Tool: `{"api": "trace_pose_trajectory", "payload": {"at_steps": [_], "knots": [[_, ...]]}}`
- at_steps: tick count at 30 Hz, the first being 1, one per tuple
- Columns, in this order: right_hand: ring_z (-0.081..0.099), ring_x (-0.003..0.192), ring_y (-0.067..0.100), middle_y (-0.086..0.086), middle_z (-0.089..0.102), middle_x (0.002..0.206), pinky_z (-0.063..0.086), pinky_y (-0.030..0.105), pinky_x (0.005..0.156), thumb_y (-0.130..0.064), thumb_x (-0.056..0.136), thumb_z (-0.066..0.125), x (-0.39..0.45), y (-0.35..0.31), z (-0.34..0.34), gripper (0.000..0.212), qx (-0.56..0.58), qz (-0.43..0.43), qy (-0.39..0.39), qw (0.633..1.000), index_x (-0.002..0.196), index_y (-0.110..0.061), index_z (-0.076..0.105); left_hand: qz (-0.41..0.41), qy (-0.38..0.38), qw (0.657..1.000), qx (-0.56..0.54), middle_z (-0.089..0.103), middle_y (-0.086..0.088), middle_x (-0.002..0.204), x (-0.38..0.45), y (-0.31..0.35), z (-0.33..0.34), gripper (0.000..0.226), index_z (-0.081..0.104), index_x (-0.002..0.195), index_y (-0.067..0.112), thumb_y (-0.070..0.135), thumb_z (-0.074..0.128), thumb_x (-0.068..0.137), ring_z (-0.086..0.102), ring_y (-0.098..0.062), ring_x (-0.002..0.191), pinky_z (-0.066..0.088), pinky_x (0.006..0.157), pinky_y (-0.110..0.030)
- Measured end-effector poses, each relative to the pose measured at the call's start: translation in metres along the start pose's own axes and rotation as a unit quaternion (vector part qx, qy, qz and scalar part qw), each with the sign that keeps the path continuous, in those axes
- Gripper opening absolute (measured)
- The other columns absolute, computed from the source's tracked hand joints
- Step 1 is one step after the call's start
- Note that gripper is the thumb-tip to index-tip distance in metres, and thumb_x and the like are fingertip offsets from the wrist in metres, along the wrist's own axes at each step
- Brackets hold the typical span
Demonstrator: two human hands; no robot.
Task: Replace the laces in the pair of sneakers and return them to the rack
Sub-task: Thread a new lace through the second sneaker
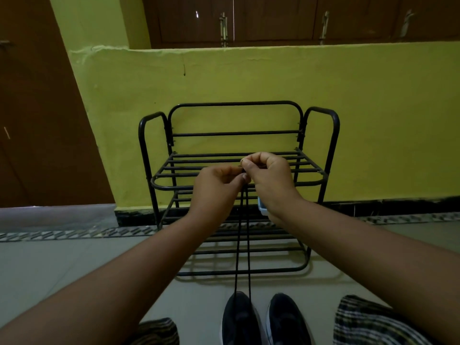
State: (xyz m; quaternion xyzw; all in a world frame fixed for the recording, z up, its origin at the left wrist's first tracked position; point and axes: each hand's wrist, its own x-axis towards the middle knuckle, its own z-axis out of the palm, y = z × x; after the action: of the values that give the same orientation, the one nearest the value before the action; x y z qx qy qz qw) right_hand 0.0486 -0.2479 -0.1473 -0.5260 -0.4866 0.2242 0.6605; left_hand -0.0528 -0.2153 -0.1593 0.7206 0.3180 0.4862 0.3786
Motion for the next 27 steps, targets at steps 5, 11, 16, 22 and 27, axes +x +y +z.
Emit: {"api": "trace_pose_trajectory", "payload": {"at_steps": [5,11,16,22,27], "knots": [[0.056,0.072,0.006,0.001,0.059,0.080,0.047,0.009,0.056,-0.011,0.095,0.051,0.006,0.004,-0.004,0.011,-0.064,0.014,-0.043,0.997,0.091,-0.008,0.061,-0.031,-0.046,0.998,-0.015,0.073,0.003,0.090,0.003,-0.008,-0.005,0.013,0.070,0.099,0.019,0.016,0.060,0.090,0.068,-0.004,0.083,0.050,0.065,-0.012],[0.055,0.075,0.015,0.003,0.061,0.080,0.048,0.032,0.071,-0.016,0.093,0.055,0.017,0.006,-0.012,0.014,-0.234,-0.014,-0.067,0.970,0.082,-0.014,0.063,-0.068,-0.048,0.993,0.078,0.072,0.002,0.086,0.013,-0.021,-0.013,0.013,0.070,0.098,0.015,0.021,0.062,0.089,0.066,-0.003,0.077,0.045,0.058,-0.013],[0.063,0.077,0.021,0.003,0.064,0.075,0.052,0.038,0.074,-0.017,0.095,0.052,0.022,0.015,-0.025,0.014,-0.294,-0.016,-0.124,0.948,0.084,-0.015,0.061,-0.082,-0.091,0.977,0.173,0.071,0.002,0.084,0.015,-0.032,-0.030,0.010,0.070,0.090,0.018,0.024,0.064,0.088,0.066,-0.010,0.080,0.053,0.069,-0.025],[0.056,0.074,0.008,-0.006,0.062,0.079,0.046,0.024,0.064,-0.018,0.093,0.056,0.004,0.093,-0.041,0.012,-0.355,0.025,-0.156,0.922,0.087,-0.020,0.066,-0.130,-0.164,0.931,0.299,0.066,0.007,0.079,-0.004,-0.092,-0.044,0.008,0.069,0.090,0.020,0.023,0.062,0.089,0.062,-0.005,0.075,0.049,0.064,-0.018],[0.060,0.092,0.009,-0.003,0.067,0.097,0.047,0.025,0.083,-0.010,0.089,0.061,-0.022,0.167,-0.037,0.016,-0.373,0.123,-0.231,0.890,0.100,-0.014,0.072,-0.195,-0.241,0.884,0.349,0.061,0.009,0.075,-0.034,-0.163,-0.036,0.012,0.068,0.084,0.016,0.023,0.061,0.090,0.058,-0.004,0.073,0.041,0.061,-0.016]]}}
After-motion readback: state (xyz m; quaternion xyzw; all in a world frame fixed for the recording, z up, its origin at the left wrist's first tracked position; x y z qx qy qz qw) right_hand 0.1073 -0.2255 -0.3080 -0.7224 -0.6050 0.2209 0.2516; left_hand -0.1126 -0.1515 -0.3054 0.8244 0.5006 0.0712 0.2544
